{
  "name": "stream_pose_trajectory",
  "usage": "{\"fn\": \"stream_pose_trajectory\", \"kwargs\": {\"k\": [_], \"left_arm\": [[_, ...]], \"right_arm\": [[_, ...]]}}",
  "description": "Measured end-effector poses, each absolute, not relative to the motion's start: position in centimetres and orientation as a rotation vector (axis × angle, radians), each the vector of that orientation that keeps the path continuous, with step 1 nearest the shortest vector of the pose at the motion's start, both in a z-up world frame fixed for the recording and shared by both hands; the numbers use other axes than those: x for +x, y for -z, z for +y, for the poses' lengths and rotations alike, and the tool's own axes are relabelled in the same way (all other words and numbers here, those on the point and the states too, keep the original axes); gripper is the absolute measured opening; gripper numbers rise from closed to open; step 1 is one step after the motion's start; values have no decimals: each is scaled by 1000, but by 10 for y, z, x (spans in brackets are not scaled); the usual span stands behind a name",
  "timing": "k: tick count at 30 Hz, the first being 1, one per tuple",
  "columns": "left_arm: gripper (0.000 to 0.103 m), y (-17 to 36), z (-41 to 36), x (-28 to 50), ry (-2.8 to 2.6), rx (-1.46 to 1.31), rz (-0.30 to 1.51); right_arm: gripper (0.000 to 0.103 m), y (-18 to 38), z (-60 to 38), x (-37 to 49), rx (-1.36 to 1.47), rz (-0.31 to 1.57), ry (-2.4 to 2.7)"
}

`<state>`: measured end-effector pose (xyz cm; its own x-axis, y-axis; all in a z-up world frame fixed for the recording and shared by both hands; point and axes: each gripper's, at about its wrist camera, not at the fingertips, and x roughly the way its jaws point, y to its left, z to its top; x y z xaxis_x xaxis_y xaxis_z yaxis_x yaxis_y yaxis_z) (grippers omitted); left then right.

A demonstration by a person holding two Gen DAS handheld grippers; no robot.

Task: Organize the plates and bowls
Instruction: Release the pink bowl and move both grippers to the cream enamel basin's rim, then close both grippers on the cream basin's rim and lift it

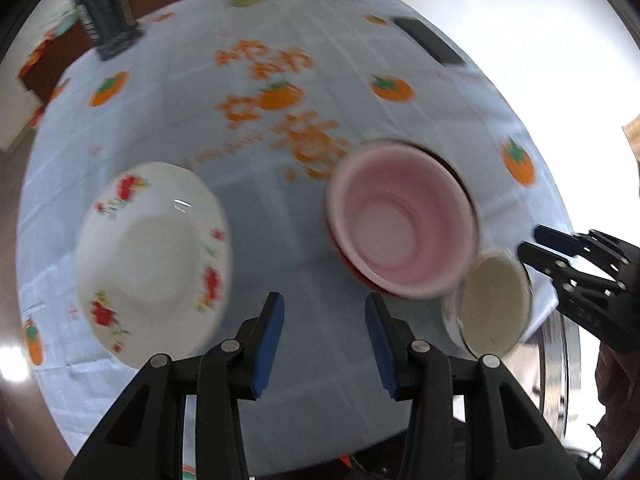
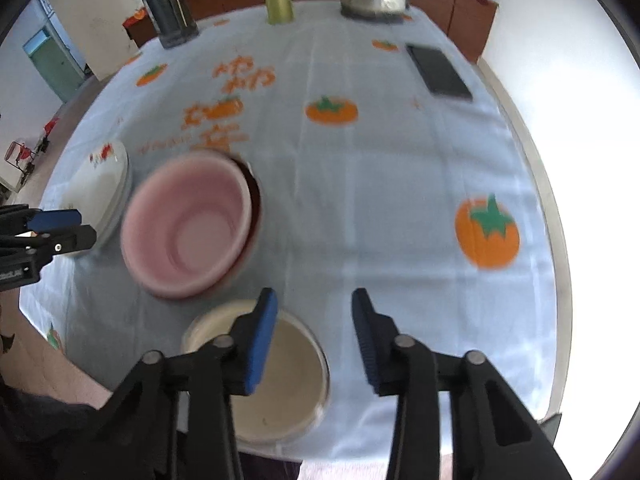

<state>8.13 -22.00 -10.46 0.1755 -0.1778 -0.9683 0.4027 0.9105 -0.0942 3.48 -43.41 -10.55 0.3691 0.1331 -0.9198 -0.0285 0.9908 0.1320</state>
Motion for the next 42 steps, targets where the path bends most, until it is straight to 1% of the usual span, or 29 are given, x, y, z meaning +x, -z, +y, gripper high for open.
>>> {"fn": "stream_pose_trajectory", "kwargs": {"k": [1, 4, 12, 17, 22, 26, 27, 29, 36, 42], "left_arm": [[35, 106, -226, 78, 438, 208, 1340], [27, 110, -242, 69, 519, 209, 1365], [26, 129, -281, 48, 656, 212, 1454], [26, 139, -299, 42, 679, 220, 1478], [26, 149, -309, 37, 677, 235, 1500], [24, 158, -313, 38, 661, 221, 1530], [20, 159, -314, 38, 660, 222, 1531], [19, 159, -315, 38, 647, 232, 1526], [15, 159, -314, 40, 651, 210, 1538], [15, 148, -310, 42, 668, 185, 1528]], "right_arm": [[31, 109, -435, 31, 99, 1200, -104], [29, 120, -439, 19, 102, 1238, -104], [25, 125, -442, 2, 122, 1255, -113], [22, 131, -445, -6, 133, 1267, -116], [21, 133, -448, -10, 143, 1267, -126], [17, 134, -447, -9, 149, 1265, -138], [16, 136, -446, -9, 151, 1268, -142], [10, 136, -444, -9, 154, 1264, -150], [10, 136, -447, -10, 157, 1273, -164], [10, 129, -446, -11, 150, 1278, -171]]}}
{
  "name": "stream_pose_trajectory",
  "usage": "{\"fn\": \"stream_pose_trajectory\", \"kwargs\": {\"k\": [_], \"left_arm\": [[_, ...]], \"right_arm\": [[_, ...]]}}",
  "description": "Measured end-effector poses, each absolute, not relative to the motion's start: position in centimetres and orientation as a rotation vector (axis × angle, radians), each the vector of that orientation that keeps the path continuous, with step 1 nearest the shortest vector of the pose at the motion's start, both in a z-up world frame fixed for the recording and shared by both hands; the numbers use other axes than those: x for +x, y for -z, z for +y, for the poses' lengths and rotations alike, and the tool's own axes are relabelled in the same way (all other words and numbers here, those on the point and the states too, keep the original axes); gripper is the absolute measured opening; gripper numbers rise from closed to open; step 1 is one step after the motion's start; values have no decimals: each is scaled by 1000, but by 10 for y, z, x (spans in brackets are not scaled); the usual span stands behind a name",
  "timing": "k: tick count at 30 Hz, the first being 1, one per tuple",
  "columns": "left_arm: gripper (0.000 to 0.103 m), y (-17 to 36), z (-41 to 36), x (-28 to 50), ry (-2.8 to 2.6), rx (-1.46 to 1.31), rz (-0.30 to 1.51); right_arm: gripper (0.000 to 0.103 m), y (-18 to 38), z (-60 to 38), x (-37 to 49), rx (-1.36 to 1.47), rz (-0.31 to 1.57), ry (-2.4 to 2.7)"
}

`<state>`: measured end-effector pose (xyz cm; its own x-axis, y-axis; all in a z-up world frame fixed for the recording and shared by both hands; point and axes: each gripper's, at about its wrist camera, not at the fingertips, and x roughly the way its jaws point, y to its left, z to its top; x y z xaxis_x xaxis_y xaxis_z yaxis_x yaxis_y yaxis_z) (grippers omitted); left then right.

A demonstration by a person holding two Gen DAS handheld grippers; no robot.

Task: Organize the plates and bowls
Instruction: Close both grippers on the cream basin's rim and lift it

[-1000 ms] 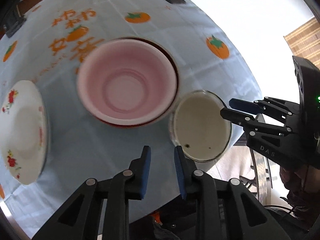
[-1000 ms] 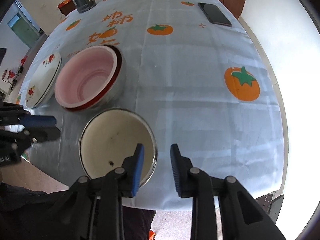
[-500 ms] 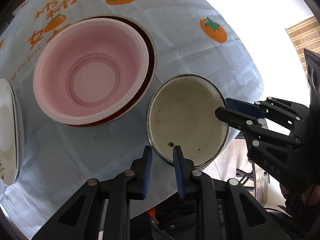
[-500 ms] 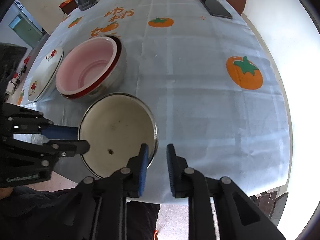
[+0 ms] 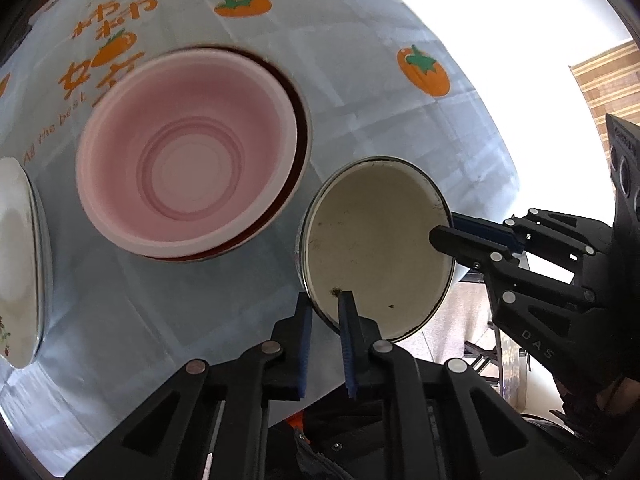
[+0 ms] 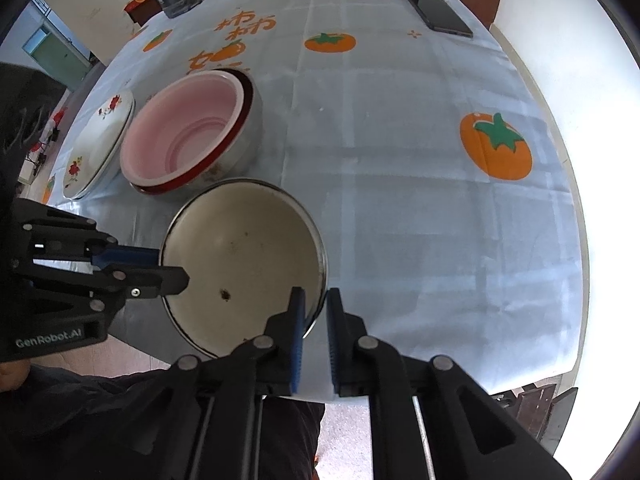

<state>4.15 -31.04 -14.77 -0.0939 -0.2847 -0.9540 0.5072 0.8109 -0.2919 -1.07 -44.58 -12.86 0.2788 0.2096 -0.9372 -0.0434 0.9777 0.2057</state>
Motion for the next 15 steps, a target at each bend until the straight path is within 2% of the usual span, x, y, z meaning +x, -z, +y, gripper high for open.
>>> {"fn": "stream_pose_trajectory", "kwargs": {"k": [15], "left_arm": [[14, 69, -288, 62, 661, 141, 1363]], "right_arm": [[11, 52, -445, 1, 135, 1139, -184]]}}
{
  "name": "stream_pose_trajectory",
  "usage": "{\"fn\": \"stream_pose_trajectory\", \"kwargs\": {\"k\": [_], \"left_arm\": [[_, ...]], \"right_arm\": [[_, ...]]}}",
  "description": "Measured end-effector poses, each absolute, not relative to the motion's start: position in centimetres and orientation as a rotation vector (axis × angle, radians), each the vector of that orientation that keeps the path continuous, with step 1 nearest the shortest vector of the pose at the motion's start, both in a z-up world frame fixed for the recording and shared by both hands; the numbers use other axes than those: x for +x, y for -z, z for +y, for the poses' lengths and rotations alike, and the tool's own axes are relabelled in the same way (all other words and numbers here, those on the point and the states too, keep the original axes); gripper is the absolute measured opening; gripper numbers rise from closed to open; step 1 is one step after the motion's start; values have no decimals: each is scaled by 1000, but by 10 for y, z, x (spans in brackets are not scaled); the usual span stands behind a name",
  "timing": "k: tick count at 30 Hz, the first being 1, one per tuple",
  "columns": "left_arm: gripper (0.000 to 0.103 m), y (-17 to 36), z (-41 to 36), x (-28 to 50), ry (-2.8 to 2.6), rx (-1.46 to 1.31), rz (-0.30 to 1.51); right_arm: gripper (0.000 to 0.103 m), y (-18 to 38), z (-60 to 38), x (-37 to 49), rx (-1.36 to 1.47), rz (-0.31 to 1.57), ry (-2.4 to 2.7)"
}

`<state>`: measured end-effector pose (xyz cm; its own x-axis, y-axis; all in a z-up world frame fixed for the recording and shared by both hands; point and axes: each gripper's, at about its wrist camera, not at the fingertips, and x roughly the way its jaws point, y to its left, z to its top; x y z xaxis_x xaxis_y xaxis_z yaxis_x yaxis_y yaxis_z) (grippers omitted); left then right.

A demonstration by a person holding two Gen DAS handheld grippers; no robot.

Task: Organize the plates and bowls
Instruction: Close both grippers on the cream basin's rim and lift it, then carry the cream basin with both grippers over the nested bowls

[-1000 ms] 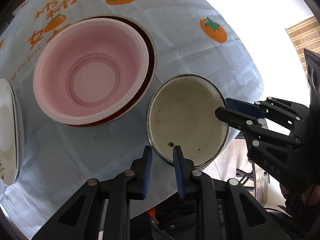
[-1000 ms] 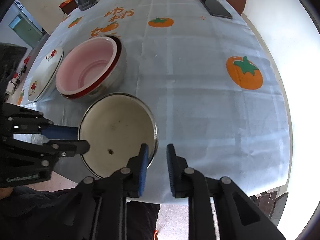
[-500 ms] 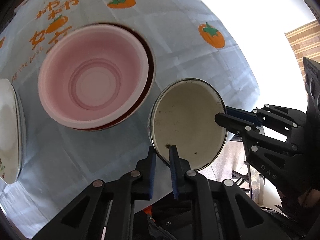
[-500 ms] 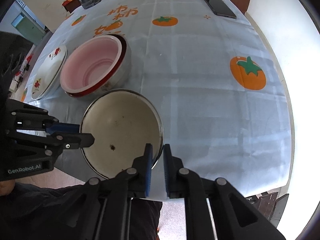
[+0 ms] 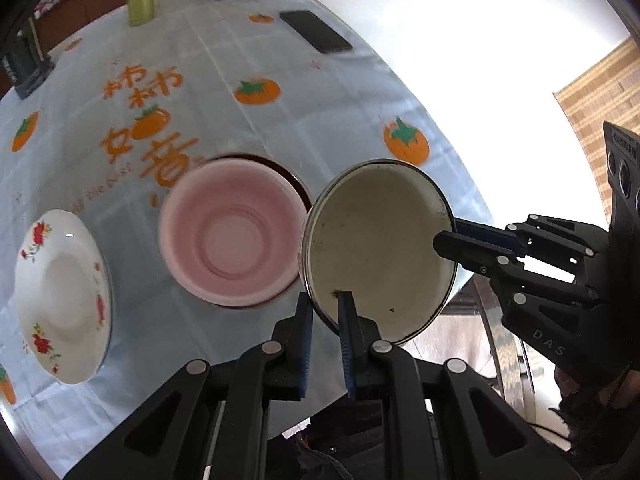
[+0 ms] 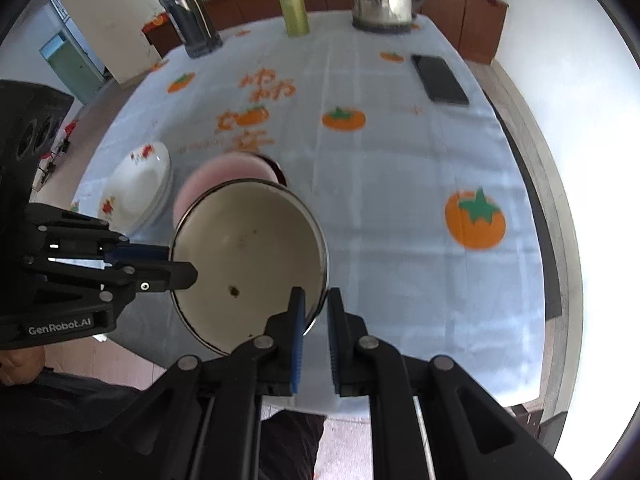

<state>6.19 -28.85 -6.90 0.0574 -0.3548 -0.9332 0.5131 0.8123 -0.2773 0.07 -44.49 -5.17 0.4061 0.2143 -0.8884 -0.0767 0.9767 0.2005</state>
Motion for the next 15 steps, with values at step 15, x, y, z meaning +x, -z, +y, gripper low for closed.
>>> {"fn": "stream_pose_trajectory", "kwargs": {"k": [15], "left_arm": [[13, 67, -256, 94, 537, 49, 1372]], "right_arm": [[11, 46, -415, 45, 105, 1096, -251]]}}
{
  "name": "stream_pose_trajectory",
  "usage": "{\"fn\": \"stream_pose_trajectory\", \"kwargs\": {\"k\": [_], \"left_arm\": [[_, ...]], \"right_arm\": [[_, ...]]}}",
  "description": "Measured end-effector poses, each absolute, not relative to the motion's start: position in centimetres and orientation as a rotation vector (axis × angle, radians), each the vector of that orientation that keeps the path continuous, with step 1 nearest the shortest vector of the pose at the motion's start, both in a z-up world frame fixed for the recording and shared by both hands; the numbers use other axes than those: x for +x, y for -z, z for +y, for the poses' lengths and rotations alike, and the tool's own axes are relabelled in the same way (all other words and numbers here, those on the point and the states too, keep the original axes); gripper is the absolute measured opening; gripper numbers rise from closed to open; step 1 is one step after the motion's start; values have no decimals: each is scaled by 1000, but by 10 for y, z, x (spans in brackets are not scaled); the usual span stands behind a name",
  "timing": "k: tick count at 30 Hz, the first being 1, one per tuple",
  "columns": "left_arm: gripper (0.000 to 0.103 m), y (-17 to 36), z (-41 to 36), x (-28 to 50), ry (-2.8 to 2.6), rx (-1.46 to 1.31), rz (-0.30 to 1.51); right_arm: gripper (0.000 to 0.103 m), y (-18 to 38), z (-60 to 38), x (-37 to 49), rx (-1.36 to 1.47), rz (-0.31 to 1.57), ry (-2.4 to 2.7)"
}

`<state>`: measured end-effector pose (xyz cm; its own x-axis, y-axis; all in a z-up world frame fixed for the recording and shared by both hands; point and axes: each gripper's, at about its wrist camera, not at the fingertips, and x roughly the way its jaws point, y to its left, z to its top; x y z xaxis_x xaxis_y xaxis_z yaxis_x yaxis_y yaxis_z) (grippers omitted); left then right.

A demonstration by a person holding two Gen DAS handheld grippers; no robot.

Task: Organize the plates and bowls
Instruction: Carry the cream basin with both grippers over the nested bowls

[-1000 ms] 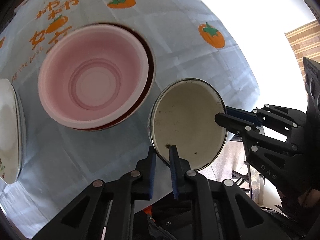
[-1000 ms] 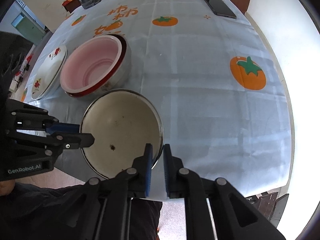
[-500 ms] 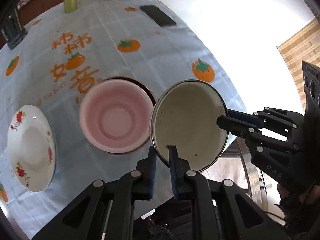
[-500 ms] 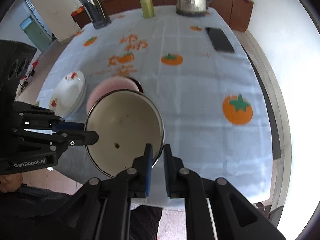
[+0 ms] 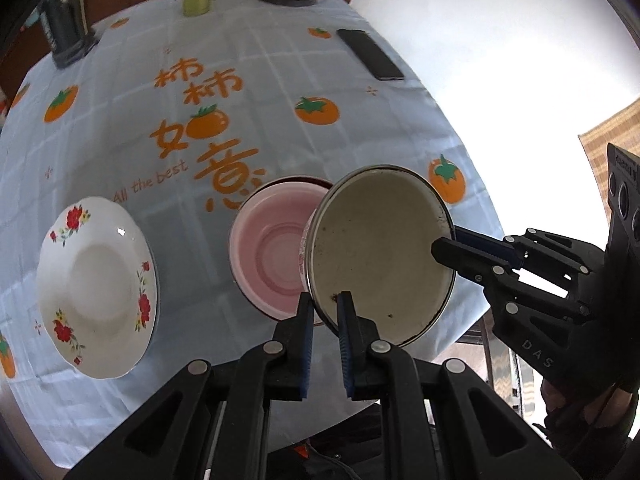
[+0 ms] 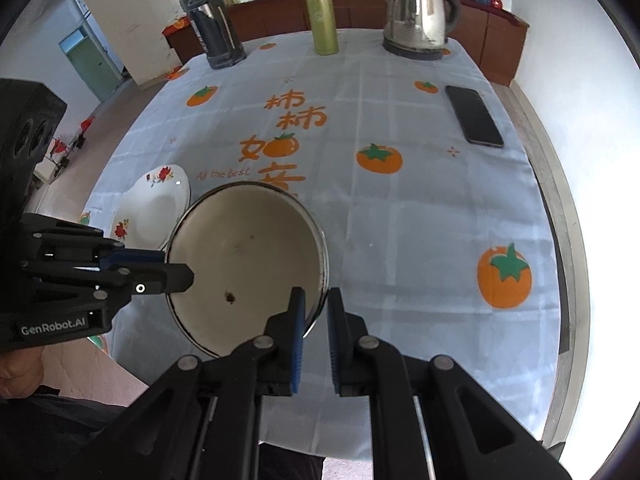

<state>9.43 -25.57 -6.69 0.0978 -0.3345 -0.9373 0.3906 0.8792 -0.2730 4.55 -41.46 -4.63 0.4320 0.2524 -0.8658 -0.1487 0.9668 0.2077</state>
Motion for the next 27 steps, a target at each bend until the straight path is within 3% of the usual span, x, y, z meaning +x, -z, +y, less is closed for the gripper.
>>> {"fn": "stream_pose_trajectory", "kwargs": {"k": [27], "left_arm": [[13, 84, -241, 115, 459, 7, 1413]], "right_arm": [[11, 67, -391, 81, 55, 1145, -283]]}}
